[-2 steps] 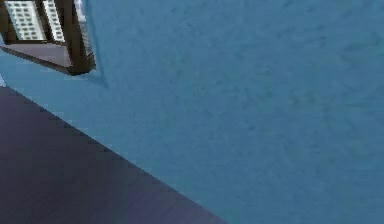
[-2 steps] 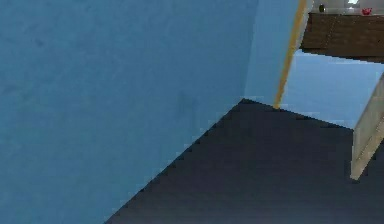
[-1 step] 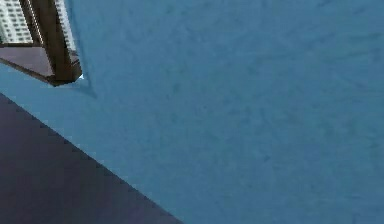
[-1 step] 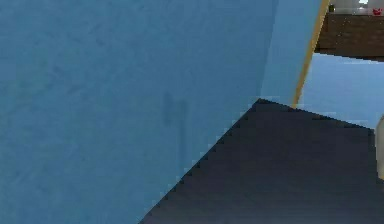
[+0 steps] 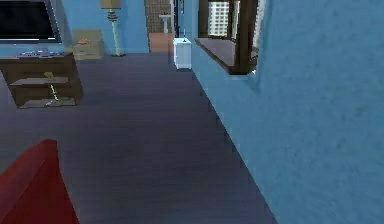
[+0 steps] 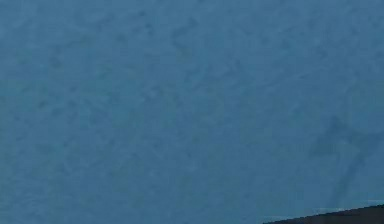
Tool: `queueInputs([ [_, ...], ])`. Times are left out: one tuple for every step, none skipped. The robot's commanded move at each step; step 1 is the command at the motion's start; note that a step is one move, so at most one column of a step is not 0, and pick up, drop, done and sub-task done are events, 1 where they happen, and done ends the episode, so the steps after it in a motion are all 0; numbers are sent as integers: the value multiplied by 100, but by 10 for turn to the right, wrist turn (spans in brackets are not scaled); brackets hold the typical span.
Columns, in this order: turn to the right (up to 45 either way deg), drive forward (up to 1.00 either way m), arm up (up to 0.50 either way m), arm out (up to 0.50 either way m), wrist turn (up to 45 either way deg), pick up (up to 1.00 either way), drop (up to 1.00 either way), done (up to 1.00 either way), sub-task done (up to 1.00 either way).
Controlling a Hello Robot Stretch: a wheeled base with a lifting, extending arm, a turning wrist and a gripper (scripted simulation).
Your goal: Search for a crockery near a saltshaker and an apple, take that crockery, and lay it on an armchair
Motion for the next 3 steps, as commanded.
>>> queueInputs([
  [-180,0,0,0,0,0,0,0,0],
  [0,100,0,0,0,0,0,0,0],
  [0,50,0,0,0,0,0,0,0],
])
